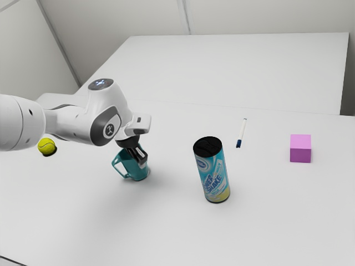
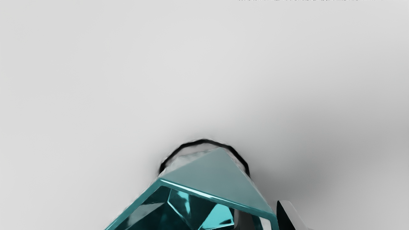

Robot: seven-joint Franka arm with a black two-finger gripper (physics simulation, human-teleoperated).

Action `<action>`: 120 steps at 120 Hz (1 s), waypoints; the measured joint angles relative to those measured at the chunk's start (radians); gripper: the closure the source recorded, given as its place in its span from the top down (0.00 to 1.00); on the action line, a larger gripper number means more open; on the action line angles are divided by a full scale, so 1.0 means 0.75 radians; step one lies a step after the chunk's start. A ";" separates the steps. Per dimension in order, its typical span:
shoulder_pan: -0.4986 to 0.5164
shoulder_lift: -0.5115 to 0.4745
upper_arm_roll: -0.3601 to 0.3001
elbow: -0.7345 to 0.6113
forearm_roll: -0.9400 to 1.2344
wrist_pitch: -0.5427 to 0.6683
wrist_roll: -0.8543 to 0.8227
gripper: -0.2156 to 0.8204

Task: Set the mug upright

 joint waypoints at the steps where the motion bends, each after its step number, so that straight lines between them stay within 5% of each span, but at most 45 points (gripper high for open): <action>1: 0.000 0.000 0.000 0.000 0.000 0.000 -0.001 0.17; 62: 0.000 -0.035 0.000 0.001 -0.005 -0.004 -0.025 0.62; 120: -0.008 -0.141 -0.018 0.115 -0.005 -0.132 -0.062 0.77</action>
